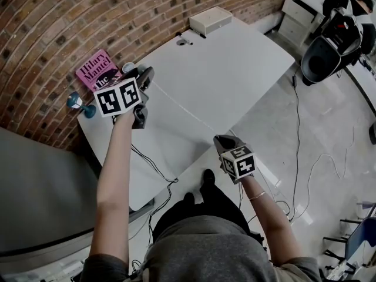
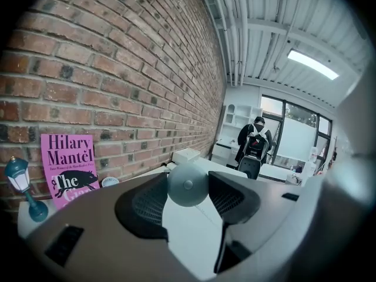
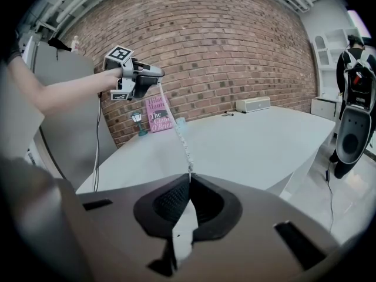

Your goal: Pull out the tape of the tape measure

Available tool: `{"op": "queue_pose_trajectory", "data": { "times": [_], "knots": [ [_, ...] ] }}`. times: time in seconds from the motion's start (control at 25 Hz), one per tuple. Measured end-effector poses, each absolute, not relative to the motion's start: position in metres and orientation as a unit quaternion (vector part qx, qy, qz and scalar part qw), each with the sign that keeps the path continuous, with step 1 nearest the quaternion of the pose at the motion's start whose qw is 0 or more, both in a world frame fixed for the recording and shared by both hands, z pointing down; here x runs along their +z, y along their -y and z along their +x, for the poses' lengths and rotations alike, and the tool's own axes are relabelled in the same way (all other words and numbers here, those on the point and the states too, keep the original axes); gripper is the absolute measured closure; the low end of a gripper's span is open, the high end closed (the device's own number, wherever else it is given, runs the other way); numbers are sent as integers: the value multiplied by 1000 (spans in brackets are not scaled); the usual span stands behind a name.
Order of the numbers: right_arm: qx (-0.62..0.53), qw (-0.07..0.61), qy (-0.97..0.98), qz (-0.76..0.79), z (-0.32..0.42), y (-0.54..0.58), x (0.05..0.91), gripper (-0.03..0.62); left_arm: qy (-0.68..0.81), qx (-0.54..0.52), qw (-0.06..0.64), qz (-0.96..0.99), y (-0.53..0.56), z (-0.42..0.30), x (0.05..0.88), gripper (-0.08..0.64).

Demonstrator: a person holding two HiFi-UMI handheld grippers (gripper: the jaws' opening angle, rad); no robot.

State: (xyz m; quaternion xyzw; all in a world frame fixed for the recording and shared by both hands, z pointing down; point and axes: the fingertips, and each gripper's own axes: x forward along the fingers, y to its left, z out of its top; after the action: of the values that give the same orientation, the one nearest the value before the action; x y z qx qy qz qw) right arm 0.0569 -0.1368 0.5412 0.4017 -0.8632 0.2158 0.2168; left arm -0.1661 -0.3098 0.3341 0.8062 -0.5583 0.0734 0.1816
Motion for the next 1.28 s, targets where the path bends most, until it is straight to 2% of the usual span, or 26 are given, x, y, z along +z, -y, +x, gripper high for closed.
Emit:
{"op": "queue_pose_trajectory", "data": {
  "times": [0.52,1.28],
  "knots": [
    [213,234,858,405,72,160,545,586,577,94,235,777,312,-177,391,330],
    [197,300,841,406,103,213,563,586,610,131,320,713,310,-206,492,330]
  ]
}}
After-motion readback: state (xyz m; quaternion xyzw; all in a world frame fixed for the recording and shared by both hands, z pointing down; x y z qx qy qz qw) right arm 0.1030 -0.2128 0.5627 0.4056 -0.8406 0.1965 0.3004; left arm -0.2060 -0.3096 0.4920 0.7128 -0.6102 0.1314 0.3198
